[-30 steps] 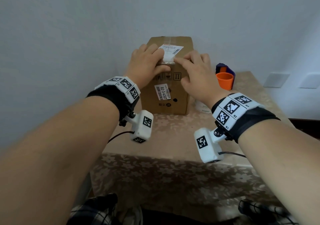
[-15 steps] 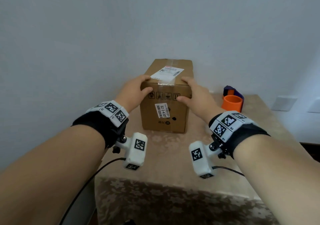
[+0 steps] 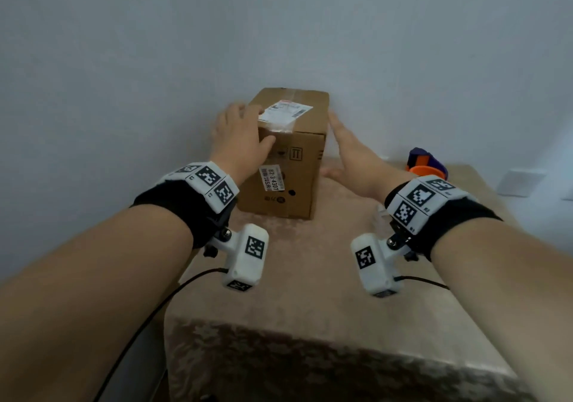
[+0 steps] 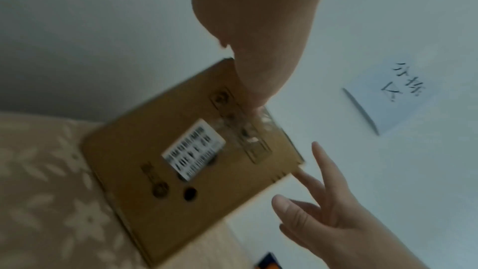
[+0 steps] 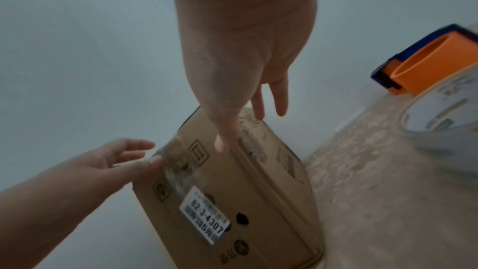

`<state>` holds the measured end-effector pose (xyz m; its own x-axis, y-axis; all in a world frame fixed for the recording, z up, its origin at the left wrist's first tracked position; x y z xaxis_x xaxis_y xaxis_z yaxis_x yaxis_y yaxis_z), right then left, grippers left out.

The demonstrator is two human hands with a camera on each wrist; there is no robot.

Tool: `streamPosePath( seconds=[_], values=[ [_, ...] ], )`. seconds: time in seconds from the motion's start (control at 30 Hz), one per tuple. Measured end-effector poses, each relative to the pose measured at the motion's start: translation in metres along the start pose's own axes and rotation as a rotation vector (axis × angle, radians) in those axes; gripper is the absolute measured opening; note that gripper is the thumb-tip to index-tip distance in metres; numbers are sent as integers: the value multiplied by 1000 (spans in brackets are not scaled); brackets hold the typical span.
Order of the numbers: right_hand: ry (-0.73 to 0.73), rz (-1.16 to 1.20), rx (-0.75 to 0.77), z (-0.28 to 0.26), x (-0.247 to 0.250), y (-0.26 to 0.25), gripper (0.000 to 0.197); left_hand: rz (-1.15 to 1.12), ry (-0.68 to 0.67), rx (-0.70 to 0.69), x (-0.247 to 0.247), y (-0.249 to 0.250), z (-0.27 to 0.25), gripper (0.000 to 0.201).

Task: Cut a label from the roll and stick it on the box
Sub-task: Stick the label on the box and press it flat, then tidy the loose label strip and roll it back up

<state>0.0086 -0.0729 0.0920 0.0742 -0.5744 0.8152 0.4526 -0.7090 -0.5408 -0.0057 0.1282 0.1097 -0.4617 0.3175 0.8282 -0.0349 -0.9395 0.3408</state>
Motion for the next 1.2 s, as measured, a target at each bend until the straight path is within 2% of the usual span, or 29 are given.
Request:
streamPosePath(
  seconds=[0.07, 0.13, 0.23, 0.37, 0.53, 0.7, 0.77, 0.83, 0.9, 1.03, 1.13, 1.2],
  values=[
    [45, 6, -9, -16, 13, 11, 85, -9, 96, -112, 3, 24, -8, 43],
    [71, -8, -60, -35, 24, 24, 71, -42, 98, -213, 1, 50, -20, 34],
    [108, -5, -157, -66, 41, 43, 53, -58, 5, -338, -13, 87, -38, 28],
    [131, -16, -314, -104, 47, 77, 44, -22, -101, -446, -41, 123, -55, 25],
    [161, 146, -463, -130, 14, 129, 50, -2, -357, -400, -99, 145, -74, 30],
    [160, 249, -498, -133, 0, 152, 57, -67, -588, -370, -138, 159, -80, 40],
    [158, 292, -475, -130, 0, 153, 70, -50, -640, -384, -147, 163, -81, 34],
    [143, 303, -429, -128, 1, 149, 83, -29, -658, -383, -153, 165, -82, 13],
    [126, 311, -407, -127, 2, 146, 91, -63, -659, -381, -153, 162, -83, 17],
    [72, 277, -354, -125, 6, 131, 104, -511, -695, -253, -135, 143, -90, 5],
    [-45, 136, -281, -124, 11, 106, 103, -823, -757, -79, -114, 123, -99, 15],
    [-44, 165, -246, -122, 10, 91, 96, -882, -718, -12, -102, 113, -101, 19]
  ],
)
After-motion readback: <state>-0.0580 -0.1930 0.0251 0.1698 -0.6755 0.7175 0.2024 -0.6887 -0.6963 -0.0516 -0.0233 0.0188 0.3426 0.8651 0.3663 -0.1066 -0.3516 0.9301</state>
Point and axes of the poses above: each hand's wrist, its own z-axis towards the middle knuckle, its own x-axis out of the back of the hand, y = z × x, the point moved 1 cm from there along z, towards the middle knuckle
